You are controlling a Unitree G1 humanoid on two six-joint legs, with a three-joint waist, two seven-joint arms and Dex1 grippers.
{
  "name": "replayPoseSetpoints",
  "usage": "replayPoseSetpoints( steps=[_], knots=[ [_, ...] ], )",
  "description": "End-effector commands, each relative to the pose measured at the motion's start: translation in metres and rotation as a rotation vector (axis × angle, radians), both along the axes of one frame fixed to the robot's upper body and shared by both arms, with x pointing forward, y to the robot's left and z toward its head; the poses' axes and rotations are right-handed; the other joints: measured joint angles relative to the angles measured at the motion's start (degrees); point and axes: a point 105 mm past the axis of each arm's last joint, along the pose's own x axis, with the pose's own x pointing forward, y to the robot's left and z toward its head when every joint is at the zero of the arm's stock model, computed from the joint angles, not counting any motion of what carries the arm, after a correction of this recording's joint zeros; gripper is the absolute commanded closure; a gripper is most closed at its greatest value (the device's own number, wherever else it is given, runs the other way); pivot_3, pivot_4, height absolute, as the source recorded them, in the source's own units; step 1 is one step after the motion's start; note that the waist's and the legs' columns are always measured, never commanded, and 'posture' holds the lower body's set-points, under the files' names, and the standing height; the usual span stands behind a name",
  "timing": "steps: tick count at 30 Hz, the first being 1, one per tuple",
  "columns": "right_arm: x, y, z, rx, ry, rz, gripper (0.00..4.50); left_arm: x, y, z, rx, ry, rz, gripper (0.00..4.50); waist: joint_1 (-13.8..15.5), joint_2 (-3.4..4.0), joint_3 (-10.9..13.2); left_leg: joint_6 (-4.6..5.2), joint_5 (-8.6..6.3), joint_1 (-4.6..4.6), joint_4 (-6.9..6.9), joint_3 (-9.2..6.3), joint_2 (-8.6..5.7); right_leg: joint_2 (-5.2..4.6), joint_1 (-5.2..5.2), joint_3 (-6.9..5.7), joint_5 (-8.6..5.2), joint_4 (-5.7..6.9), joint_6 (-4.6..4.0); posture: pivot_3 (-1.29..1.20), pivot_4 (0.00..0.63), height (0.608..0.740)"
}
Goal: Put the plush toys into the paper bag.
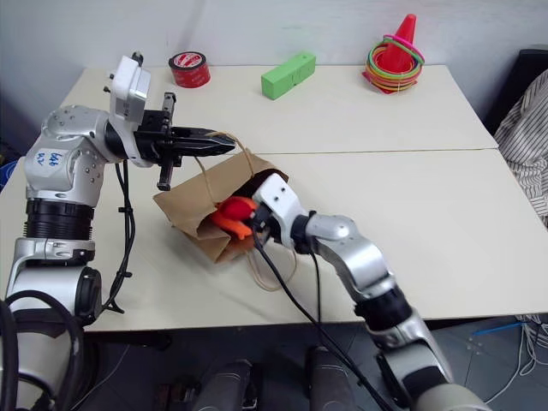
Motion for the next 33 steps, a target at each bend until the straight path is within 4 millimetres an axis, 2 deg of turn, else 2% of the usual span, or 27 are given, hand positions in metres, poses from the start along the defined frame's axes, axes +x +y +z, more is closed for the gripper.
replayPoseSetpoints(
  steps=[1,5,9,10,12,17,22,23,29,33],
  knots=[
    [0.018,0.006,0.010,0.046,-0.048,-0.099,4.44,-0.009,-0.001,0.015,-0.021,-0.049,-0.033,4.50,0.0,0.00,0.0,0.00,0.00,-0.01,-0.01,-0.01,0.00,0.00,0.00,-0.02,0.00,0.00,0.00,0.00,0.150,0.740],
    [0.030,0.019,0.016,0.122,-0.019,-0.158,4.44,-0.011,0.001,0.014,-0.022,-0.044,-0.031,4.50,-0.1,0.00,0.0,0.00,0.00,-0.01,-0.03,-0.01,0.00,0.01,0.00,-0.02,0.00,-0.02,0.00,0.00,0.150,0.740],
    [0.043,0.018,-0.002,0.055,0.003,-0.246,4.44,-0.010,0.001,0.014,-0.029,-0.045,-0.024,4.50,-0.2,0.00,0.0,-0.01,0.01,0.01,-0.03,-0.01,0.00,0.01,0.00,-0.01,0.00,0.00,0.00,0.00,0.150,0.740],
    [0.040,0.021,-0.006,0.059,0.018,-0.206,4.44,-0.010,0.001,0.014,-0.034,-0.048,-0.021,4.50,-0.3,0.00,0.0,-0.01,0.01,0.01,-0.03,-0.01,0.00,0.01,0.00,-0.01,0.00,0.01,-0.01,0.00,0.150,0.740],
    [0.036,0.023,-0.006,0.083,0.027,-0.175,3.70,-0.010,0.000,0.014,-0.039,-0.052,-0.018,4.50,-0.3,0.00,0.0,-0.01,0.01,0.02,-0.04,-0.01,0.00,0.02,0.00,-0.01,0.00,0.01,-0.01,0.00,0.150,0.740],
    [0.021,0.014,0.012,0.095,-0.030,-0.077,1.99,-0.009,0.002,0.014,-0.047,-0.059,0.002,4.50,-0.2,0.00,0.0,-0.01,0.01,0.00,-0.06,-0.01,0.00,0.02,-0.01,0.01,0.00,-0.02,-0.01,0.00,0.150,0.740],
    [-0.001,-0.009,0.020,0.083,0.063,0.052,0.19,-0.008,0.003,0.014,-0.058,-0.064,0.013,4.50,0.0,0.00,0.0,0.00,0.00,-0.01,-0.06,0.00,0.00,0.02,-0.01,0.00,0.00,-0.02,-0.01,0.00,0.150,0.740],
    [-0.005,-0.014,0.021,0.077,0.086,0.075,0.04,-0.008,0.003,0.014,-0.060,-0.064,0.014,4.50,0.0,0.00,0.0,0.00,0.00,-0.01,-0.06,-0.01,0.00,0.02,0.00,-0.01,0.00,-0.03,0.00,0.00,0.150,0.740],
    [-0.019,-0.058,0.017,0.044,0.194,0.120,0.04,-0.008,0.002,0.014,-0.079,-0.066,0.019,4.50,0.2,0.00,0.0,0.04,-0.02,-0.03,-0.06,0.00,-0.01,0.00,0.01,-0.02,0.00,-0.07,0.00,0.00,0.150,0.740],
    [-0.018,-0.080,0.000,0.024,0.307,0.059,0.04,-0.010,0.001,0.013,-0.080,-0.063,0.017,4.50,0.0,0.00,0.0,0.06,-0.03,-0.03,-0.06,0.01,0.01,0.00,0.02,-0.01,0.00,-0.08,0.00,0.00,0.150,0.740]
  ],
)
